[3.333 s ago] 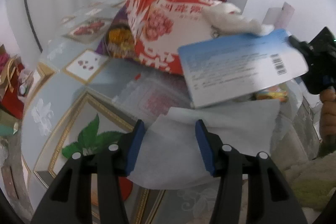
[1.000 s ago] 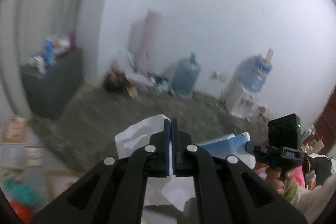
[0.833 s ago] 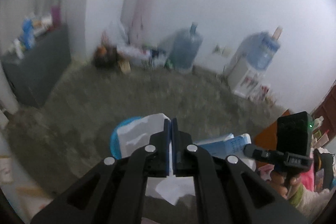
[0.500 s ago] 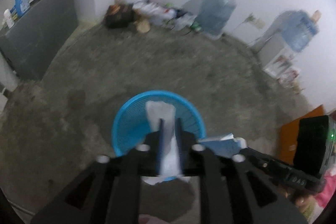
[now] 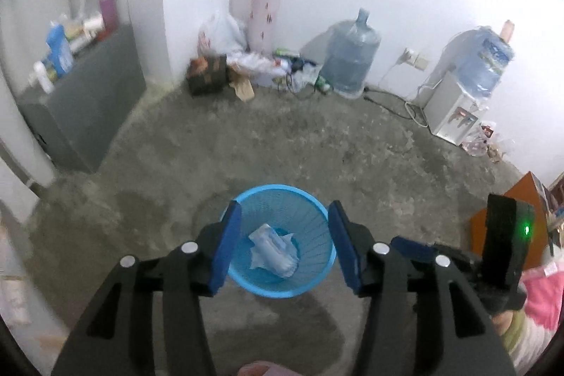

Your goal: Collect trash

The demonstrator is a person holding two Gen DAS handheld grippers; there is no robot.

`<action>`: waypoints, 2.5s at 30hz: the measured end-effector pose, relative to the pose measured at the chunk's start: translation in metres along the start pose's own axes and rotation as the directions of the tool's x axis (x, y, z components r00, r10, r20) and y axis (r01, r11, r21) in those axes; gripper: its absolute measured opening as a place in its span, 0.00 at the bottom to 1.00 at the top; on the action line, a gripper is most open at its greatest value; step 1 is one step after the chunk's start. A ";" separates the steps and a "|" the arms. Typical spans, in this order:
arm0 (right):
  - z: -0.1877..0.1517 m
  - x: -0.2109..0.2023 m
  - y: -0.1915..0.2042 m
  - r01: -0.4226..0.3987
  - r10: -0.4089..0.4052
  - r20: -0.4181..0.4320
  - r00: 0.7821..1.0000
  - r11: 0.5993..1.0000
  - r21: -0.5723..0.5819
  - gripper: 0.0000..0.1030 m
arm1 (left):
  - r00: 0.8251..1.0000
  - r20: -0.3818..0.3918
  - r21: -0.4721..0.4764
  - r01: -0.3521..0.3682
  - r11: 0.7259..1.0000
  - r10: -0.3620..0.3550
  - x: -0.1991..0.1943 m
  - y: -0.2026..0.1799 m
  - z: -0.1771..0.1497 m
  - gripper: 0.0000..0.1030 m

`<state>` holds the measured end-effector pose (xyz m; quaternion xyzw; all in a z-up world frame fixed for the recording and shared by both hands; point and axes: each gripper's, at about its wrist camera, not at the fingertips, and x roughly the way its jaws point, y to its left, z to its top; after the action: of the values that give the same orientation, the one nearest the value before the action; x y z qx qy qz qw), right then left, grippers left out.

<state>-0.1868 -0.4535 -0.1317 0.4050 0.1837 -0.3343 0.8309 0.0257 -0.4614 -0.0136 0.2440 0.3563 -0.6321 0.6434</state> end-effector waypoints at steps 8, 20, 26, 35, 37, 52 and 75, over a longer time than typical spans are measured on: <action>-0.027 -0.061 0.098 -0.126 0.133 0.012 0.991 0.962 -0.244 0.66 | 0.980 0.192 -0.034 -0.053 0.998 0.058 -0.207 0.019 -0.079 0.59; -0.121 -0.032 0.226 -0.457 0.305 -0.374 0.876 0.773 -0.440 0.67 | 0.910 0.233 -0.278 -0.274 0.921 0.341 -0.371 0.064 -0.336 0.60; -0.161 0.008 0.256 -0.552 0.289 -0.549 0.784 0.730 -0.403 0.57 | 0.924 0.182 -0.318 -0.268 0.909 0.336 -0.348 0.066 -0.410 0.60; -0.195 0.036 0.284 -0.543 0.189 -0.614 0.767 0.701 -0.463 0.43 | 0.921 0.116 -0.368 -0.307 0.878 0.371 -0.346 0.090 -0.476 0.60; -0.199 0.041 0.285 -0.534 0.176 -0.612 0.771 0.702 -0.470 0.42 | 0.915 0.103 -0.381 -0.326 0.865 0.390 -0.351 0.100 -0.487 0.60; -0.205 0.054 0.285 -0.505 0.187 -0.591 0.784 0.747 -0.433 0.38 | 0.873 -0.027 -0.470 -0.440 0.765 0.486 -0.335 0.138 -0.501 0.60; -0.213 0.050 0.288 -0.506 0.202 -0.584 0.786 0.753 -0.421 0.40 | 0.842 -0.089 -0.459 -0.509 0.728 0.533 -0.322 0.133 -0.486 0.60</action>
<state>0.0447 -0.1756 -0.1308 0.2455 0.3998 0.0225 0.8828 0.1008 0.1269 -0.0888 0.1572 0.3985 -0.3275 0.8422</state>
